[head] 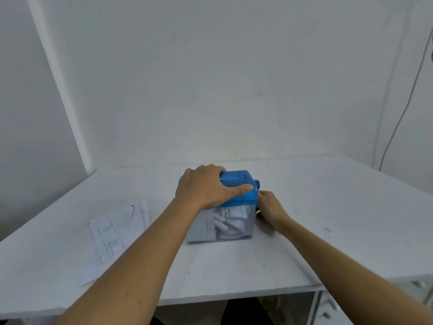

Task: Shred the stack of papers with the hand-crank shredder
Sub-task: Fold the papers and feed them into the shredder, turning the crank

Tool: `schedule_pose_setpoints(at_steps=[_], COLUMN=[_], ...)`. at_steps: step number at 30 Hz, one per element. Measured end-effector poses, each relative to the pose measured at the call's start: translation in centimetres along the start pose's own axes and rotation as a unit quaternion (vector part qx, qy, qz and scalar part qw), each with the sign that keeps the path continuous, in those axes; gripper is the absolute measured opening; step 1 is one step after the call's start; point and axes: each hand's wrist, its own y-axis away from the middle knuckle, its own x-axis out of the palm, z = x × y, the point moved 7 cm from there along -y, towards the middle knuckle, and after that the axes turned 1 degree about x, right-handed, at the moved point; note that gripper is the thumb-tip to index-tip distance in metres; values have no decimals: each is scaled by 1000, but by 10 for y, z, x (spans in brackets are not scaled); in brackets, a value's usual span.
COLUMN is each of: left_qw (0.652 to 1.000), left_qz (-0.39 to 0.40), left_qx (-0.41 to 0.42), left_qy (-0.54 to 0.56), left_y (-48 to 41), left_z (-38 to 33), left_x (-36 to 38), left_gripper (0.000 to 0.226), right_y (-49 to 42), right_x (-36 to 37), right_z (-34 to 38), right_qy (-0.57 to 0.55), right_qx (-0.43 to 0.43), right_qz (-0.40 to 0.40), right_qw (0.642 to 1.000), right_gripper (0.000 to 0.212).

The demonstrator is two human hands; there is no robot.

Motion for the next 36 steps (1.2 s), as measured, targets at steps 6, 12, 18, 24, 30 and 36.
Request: schedule_pose_setpoints(at_steps=[6,12,18,24,30,36], left_qw=[1000,999,998,998,998,997], left_qz=[4,14,11,24,49,73], left_qx=[-5,7,21,11,5,-7], left_qy=[-19,-45,-61,-49,-42,-26], left_y=[-2,-4,-3,-2,-3,-2], left_z=[2,1,-1,-1,0,-1], left_x=[3,4,3,2,5,3], left_gripper=[94,99,96,91,90,97], right_y=[33,66,60,19,-20,-35], right_x=[-12,-39,-72,-81,-67,-58], right_z=[3,45,96,110,98,95], right_qy=[63,120,109,41,112,200], right_qx=[3,-58,-85,-113,-87,-83], right_qz=[-16,30,104,-32,-106,-102], right_qw=[998,991,985,992,984,971], right_gripper=[57,47,41,37,39,31])
